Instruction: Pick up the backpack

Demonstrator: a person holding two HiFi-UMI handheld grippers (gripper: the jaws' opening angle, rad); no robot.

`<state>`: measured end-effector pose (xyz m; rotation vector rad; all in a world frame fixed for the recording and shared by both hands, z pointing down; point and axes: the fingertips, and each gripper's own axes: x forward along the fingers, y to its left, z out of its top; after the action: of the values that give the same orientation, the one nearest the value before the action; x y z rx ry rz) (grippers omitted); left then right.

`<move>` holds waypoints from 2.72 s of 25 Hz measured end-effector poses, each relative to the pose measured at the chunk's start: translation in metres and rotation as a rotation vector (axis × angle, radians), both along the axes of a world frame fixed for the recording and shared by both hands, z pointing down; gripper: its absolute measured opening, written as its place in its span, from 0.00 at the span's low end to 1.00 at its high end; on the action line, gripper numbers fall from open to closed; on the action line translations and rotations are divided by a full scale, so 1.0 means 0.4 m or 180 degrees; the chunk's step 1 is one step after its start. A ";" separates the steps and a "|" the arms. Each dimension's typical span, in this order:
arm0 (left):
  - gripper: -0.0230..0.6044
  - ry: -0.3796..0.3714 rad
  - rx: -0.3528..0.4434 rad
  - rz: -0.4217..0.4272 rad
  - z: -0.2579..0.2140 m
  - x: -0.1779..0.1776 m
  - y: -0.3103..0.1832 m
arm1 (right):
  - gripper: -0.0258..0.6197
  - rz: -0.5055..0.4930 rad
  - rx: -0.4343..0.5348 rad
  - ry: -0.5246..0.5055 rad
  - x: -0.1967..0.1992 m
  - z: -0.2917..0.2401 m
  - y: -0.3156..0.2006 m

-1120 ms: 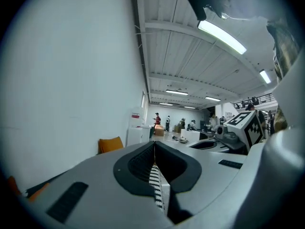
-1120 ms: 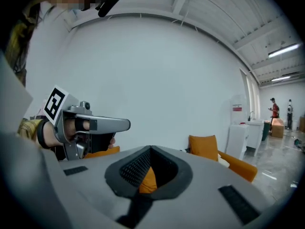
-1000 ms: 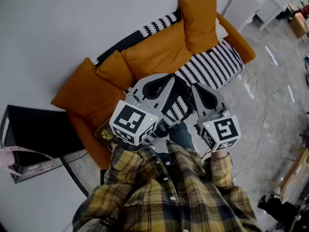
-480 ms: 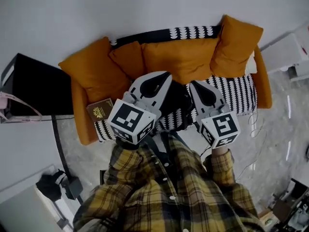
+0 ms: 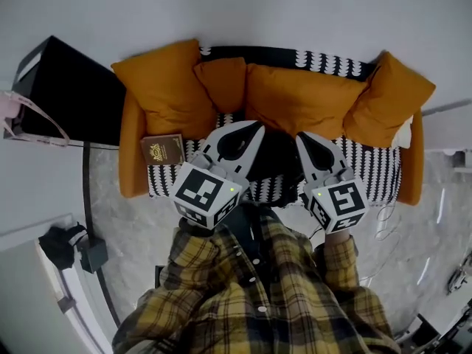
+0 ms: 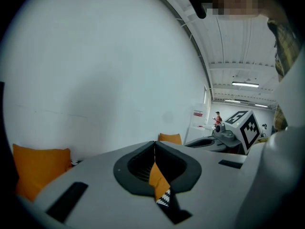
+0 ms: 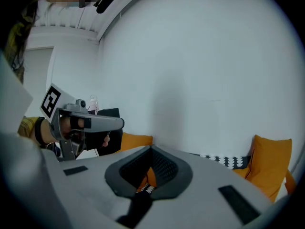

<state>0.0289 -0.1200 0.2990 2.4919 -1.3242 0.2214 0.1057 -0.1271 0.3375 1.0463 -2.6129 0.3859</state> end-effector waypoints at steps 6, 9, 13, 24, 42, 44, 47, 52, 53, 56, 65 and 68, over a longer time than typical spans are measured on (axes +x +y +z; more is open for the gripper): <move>0.07 0.0005 0.0004 -0.0081 0.011 -0.032 0.013 | 0.06 -0.0063 -0.0009 0.0073 -0.026 0.016 0.019; 0.07 -0.0036 -0.0023 -0.0071 0.029 -0.038 0.023 | 0.06 -0.0043 -0.0030 0.0101 -0.027 0.029 0.029; 0.07 -0.0079 -0.0077 -0.0080 0.057 -0.047 0.032 | 0.06 -0.0066 -0.0047 0.0149 -0.032 0.050 0.036; 0.07 -0.0175 -0.0405 -0.0109 0.211 -0.065 0.036 | 0.07 -0.0198 -0.0239 0.0382 -0.031 0.196 0.026; 0.07 -0.0629 -0.0832 -0.0114 0.580 -0.103 0.067 | 0.07 -0.0465 -0.0715 0.0731 -0.084 0.571 0.054; 0.07 -0.0672 -0.0891 -0.0120 0.629 -0.113 0.068 | 0.07 -0.0498 -0.0735 0.0792 -0.088 0.616 0.052; 0.07 -0.0699 -0.0992 -0.0112 0.699 -0.121 0.073 | 0.07 -0.0557 -0.0766 0.0888 -0.089 0.680 0.052; 0.07 -0.0857 -0.1191 -0.0085 0.810 -0.135 0.082 | 0.07 -0.0621 -0.0818 0.1074 -0.083 0.778 0.052; 0.07 -0.0873 -0.1246 -0.0095 0.830 -0.137 0.086 | 0.07 -0.0624 -0.0843 0.1096 -0.080 0.795 0.054; 0.07 -0.0870 -0.1374 -0.0178 0.885 -0.145 0.083 | 0.07 -0.0610 -0.0863 0.1132 -0.074 0.841 0.046; 0.07 -0.0865 -0.1611 -0.0405 0.971 -0.177 0.097 | 0.07 -0.0559 -0.0928 0.1134 -0.074 0.910 0.057; 0.08 -0.0879 -0.1622 -0.0495 0.973 -0.194 0.098 | 0.07 -0.0532 -0.0878 0.1112 -0.072 0.902 0.054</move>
<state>-0.0488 -0.0809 0.6880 1.9712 -1.3470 0.7828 0.0769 -0.1054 0.6984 0.7239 -2.2378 0.4615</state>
